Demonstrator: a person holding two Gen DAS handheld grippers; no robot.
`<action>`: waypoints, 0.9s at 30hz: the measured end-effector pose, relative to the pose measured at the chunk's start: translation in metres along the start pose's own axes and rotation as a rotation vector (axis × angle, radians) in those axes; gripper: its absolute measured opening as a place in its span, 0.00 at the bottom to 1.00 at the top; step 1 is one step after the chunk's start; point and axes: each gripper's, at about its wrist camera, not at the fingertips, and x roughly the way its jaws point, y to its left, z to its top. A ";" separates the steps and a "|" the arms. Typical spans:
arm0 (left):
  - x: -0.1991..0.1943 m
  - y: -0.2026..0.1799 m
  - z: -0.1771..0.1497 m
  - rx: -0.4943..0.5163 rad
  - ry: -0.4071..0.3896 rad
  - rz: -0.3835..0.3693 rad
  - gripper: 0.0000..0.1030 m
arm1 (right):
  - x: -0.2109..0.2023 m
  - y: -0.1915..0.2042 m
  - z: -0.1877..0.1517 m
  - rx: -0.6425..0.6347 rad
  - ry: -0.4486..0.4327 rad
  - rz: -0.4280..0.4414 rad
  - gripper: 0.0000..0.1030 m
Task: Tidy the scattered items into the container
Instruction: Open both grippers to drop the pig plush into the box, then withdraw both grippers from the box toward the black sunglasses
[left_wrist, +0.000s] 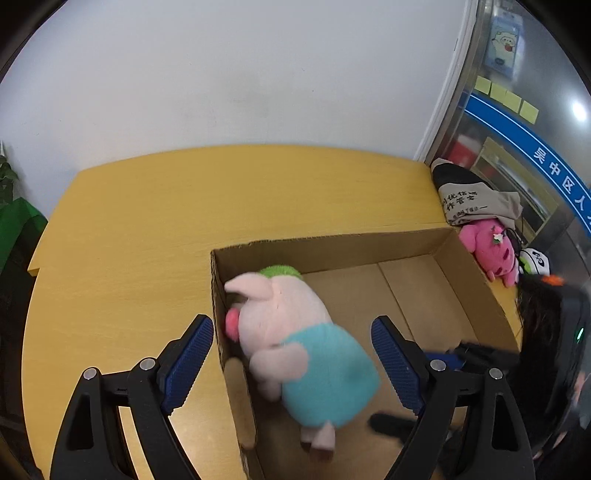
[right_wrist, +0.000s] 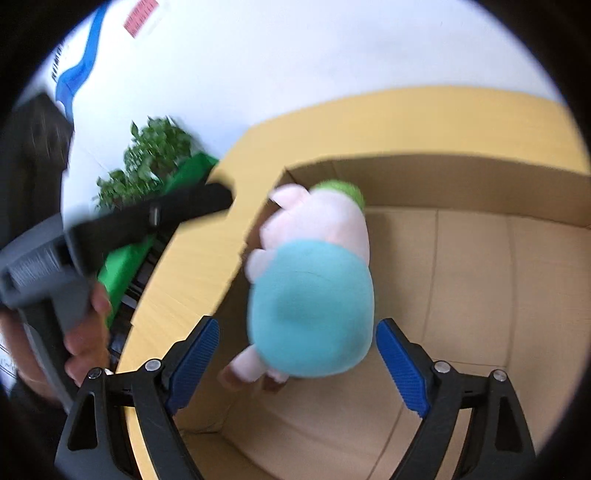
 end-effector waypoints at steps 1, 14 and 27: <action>-0.005 -0.002 -0.007 0.007 -0.004 0.002 0.88 | -0.009 0.008 -0.018 -0.007 -0.013 -0.001 0.85; -0.019 -0.034 -0.138 -0.036 0.042 -0.096 0.88 | -0.092 0.023 -0.118 -0.073 -0.061 -0.168 0.85; -0.007 -0.051 -0.192 -0.079 0.110 -0.063 0.88 | -0.095 -0.043 -0.182 -0.070 -0.039 -0.326 0.85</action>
